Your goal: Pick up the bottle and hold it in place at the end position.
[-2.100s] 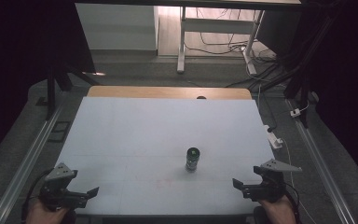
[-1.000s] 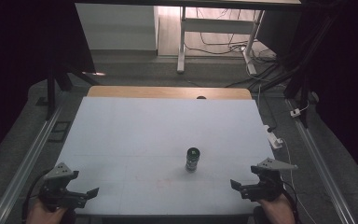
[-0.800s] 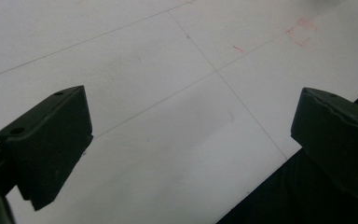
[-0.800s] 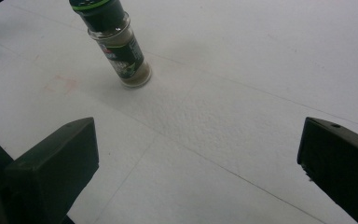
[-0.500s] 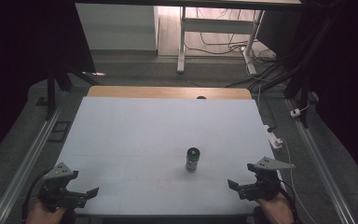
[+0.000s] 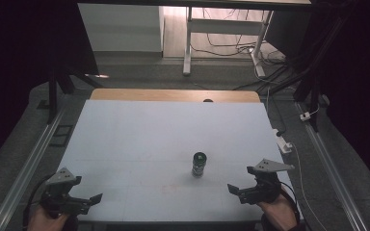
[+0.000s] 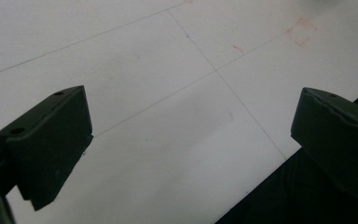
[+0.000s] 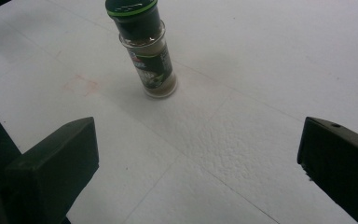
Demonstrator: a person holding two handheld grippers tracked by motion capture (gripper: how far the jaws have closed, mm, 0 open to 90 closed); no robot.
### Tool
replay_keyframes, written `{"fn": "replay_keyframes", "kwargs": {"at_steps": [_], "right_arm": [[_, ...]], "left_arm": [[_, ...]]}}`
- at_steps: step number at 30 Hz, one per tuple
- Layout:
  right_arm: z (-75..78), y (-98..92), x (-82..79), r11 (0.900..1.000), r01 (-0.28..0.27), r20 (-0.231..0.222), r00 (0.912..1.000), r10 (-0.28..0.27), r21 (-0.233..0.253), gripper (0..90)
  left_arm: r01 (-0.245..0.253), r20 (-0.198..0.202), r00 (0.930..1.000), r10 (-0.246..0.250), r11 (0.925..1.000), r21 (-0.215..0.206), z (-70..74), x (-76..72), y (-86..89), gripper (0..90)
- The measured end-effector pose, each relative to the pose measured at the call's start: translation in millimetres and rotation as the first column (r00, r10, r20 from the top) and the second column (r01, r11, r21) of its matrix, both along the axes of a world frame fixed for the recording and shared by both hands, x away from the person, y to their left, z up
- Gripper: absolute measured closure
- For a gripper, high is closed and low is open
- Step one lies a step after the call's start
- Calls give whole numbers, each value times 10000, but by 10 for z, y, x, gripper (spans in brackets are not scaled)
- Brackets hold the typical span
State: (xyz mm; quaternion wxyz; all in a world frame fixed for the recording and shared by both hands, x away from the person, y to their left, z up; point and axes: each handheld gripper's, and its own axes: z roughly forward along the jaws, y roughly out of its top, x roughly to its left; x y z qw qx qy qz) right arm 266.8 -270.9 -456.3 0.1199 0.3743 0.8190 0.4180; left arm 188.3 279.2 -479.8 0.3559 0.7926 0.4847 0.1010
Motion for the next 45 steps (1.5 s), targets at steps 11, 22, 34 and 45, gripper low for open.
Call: {"fn": "replay_keyframes", "kwargs": {"at_steps": [11,22,34,45], "right_arm": [[-48,157,84,9984,-561,40,9984,561,61,0],[-116,328,188,9952,-960,-300,9950,954,-192,0],[-219,583,382,9913,-1147,-245,9933,1134,-642,0],[-310,763,507,9866,-1389,-457,9897,1354,-851,0]], "left_arm": [[3,-13,10000,-3,10000,7,0,1,0,0],[27,28,10000,-27,10000,17,1,-4,-3,0],[22,20,10000,-22,10000,16,1,-2,-2,0],[38,6,10000,-38,10000,25,0,-1,-3,0]]}}
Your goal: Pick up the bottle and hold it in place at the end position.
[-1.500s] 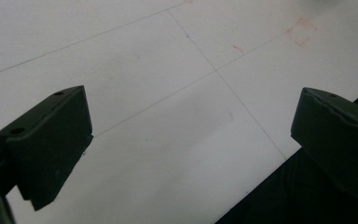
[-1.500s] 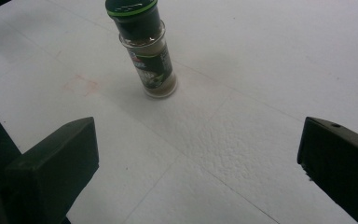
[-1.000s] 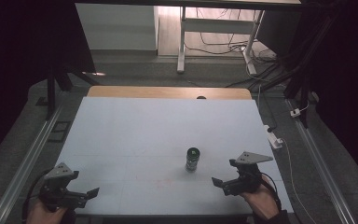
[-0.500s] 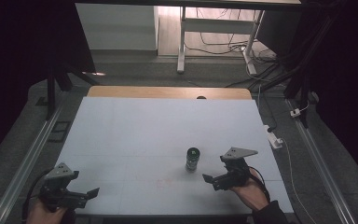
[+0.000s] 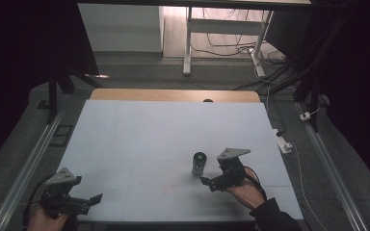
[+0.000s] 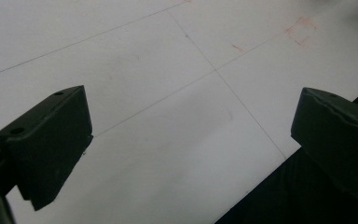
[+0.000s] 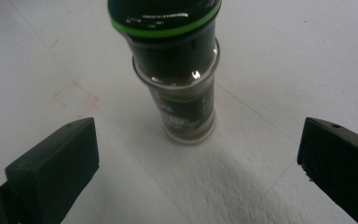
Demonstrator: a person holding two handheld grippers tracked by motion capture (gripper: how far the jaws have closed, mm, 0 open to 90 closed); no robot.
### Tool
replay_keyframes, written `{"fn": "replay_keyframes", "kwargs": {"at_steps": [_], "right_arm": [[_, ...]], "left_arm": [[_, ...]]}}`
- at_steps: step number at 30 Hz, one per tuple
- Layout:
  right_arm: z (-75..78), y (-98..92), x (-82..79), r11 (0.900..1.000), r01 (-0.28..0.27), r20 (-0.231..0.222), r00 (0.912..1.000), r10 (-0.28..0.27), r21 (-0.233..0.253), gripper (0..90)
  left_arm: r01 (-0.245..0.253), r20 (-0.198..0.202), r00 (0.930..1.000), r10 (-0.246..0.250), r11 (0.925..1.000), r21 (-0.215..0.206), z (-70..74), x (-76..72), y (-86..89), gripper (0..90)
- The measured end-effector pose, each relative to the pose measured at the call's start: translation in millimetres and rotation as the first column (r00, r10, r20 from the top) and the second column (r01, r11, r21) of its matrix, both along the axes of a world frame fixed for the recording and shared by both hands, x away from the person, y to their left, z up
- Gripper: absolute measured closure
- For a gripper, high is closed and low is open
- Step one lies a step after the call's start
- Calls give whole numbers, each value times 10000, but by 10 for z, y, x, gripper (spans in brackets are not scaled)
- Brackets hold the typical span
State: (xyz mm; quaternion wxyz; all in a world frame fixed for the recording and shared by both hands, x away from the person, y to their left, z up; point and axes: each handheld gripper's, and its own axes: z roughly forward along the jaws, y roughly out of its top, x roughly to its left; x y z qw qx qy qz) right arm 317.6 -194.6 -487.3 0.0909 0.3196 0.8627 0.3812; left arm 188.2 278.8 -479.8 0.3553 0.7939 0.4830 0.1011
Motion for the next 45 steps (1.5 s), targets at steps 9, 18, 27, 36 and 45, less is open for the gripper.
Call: {"fn": "replay_keyframes", "kwargs": {"at_steps": [9,18,27,36,45], "right_arm": [[-81,143,97,9994,-194,29,9998,195,-294,0],[-152,235,174,9986,-392,-158,9991,387,-344,90],[-142,253,178,9967,-702,267,9971,713,-408,347],[-124,286,150,9903,-1189,728,9896,1241,-716,521],[-110,302,133,9894,-1120,876,9889,1202,-927,527]], "left_arm": [[17,1,10000,-17,10000,-3,-1,0,0,0],[40,-19,10000,-40,10000,23,-2,1,-5,0],[50,-33,10000,-50,10000,37,-3,3,-8,0],[71,-42,10000,-71,10000,46,-5,4,-11,0],[70,-32,10000,-70,10000,54,-4,2,-10,0]]}}
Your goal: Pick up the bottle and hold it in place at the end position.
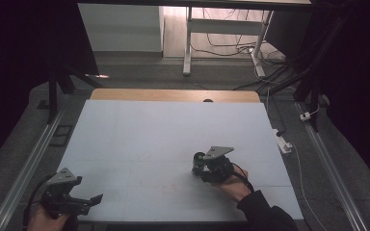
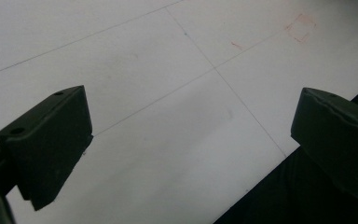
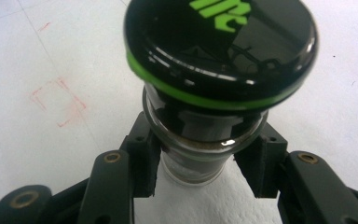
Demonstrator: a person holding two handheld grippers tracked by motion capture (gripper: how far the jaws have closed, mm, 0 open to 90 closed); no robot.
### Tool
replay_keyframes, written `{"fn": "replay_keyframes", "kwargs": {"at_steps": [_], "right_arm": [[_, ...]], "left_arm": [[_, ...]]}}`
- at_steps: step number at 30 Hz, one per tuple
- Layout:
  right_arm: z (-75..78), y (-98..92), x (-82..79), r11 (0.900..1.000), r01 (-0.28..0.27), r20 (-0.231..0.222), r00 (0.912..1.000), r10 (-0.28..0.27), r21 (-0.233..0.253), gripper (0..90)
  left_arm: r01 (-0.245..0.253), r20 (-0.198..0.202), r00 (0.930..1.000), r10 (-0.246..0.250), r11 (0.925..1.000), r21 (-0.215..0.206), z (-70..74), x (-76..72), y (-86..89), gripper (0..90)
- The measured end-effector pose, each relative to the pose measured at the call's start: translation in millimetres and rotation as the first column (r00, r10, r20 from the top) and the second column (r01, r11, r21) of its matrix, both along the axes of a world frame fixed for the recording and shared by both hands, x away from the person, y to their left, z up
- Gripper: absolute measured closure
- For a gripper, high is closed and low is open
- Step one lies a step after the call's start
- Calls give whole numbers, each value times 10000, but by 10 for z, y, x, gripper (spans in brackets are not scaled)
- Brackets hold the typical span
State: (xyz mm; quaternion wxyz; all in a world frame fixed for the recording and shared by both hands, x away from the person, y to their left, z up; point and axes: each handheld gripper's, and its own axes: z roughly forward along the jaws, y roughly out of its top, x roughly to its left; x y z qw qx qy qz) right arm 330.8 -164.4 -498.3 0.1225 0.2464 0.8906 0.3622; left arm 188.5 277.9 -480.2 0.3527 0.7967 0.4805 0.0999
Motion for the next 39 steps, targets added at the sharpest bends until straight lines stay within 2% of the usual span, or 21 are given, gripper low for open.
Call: {"fn": "replay_keyframes", "kwargs": {"at_steps": [4,10,18,28,39], "right_arm": [[27,-3,16,10000,63,-76,10000,-63,22,528],[109,-18,62,9982,404,-317,9987,-390,446,528],[198,59,128,9956,670,-356,9973,-648,649,528],[243,206,244,9982,436,-278,9987,-425,414,528],[315,408,407,9988,188,-242,9996,-177,460,528]], "left_arm": [[-5,-5,10000,5,10000,-6,0,1,1,0],[-2,-9,10000,2,10000,-6,0,1,1,0],[-7,-12,10000,7,10000,-34,-1,1,4,0],[-18,-5,10000,18,9999,-126,0,0,16,0],[-16,-8,10000,15,9999,-135,0,1,17,0]]}}
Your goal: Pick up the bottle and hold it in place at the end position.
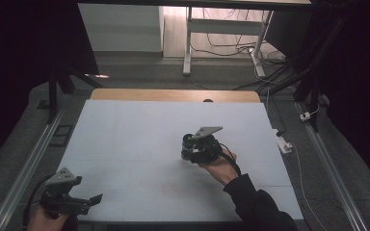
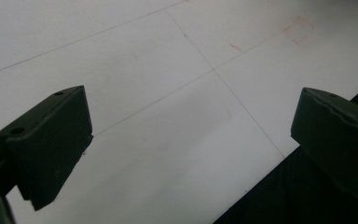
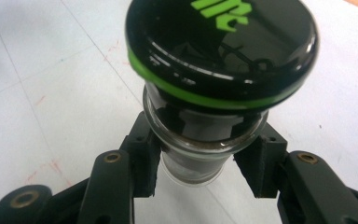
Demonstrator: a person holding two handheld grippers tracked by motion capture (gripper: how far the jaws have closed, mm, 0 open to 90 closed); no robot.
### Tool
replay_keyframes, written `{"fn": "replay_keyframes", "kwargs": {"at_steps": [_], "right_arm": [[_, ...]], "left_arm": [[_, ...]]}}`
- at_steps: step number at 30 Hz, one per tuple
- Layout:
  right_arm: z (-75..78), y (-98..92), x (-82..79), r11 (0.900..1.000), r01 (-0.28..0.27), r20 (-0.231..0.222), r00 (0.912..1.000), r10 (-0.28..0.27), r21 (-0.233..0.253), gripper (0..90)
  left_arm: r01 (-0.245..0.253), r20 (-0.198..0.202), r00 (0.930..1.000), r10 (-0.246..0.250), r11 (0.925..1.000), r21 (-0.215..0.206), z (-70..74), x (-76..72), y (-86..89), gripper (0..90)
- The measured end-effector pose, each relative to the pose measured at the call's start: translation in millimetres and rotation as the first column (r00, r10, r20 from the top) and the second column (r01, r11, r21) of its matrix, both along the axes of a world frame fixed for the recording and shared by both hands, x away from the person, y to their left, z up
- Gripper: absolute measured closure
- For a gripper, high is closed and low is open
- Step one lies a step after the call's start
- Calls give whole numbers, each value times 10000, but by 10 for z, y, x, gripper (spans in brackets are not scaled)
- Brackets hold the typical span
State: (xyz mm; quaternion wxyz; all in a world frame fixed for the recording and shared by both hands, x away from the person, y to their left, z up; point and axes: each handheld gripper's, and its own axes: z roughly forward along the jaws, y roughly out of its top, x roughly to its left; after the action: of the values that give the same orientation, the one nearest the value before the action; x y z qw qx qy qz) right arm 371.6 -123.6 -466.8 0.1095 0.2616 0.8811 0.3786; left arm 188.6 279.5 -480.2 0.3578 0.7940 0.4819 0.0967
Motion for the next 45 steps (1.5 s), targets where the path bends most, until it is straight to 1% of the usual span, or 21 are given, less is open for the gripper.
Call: {"fn": "replay_keyframes", "kwargs": {"at_steps": [9,11,13,22,25,28,37,39,42,45], "right_arm": [[7,210,147,9997,-214,231,9995,216,-89,528],[1,240,188,9998,-195,192,9996,195,-39,528],[-8,266,230,9998,-177,119,9998,177,8,528],[-76,350,421,9998,-128,98,9999,130,-135,527],[-118,364,476,9995,-81,191,9998,87,-319,528],[-156,376,521,9990,-94,175,9998,102,-439,527],[-257,451,548,9984,-35,191,9998,46,-563,528],[-273,452,553,9981,-29,263,9996,45,-619,528],[-295,443,565,9984,76,191,9998,-66,-563,527],[-324,439,572,9979,111,132,9999,-103,-639,527]], "left_arm": [[0,2,10000,0,10000,-62,-1,0,8,0],[8,11,10000,-8,10000,-50,0,-2,7,0],[19,12,10000,-19,10000,-30,0,-2,5,0],[32,4,10000,-32,10000,-47,-1,-1,7,0],[31,0,10000,-31,10000,-70,-1,0,9,0],[35,-2,10000,-35,10000,-68,-1,1,8,0],[52,4,10000,-52,9999,-90,-1,0,12,0],[57,4,10000,-57,9999,-93,-1,0,12,0],[69,-5,10000,-69,9999,-83,-1,1,10,0],[68,-6,10000,-68,9999,-91,-1,1,11,0]]}}
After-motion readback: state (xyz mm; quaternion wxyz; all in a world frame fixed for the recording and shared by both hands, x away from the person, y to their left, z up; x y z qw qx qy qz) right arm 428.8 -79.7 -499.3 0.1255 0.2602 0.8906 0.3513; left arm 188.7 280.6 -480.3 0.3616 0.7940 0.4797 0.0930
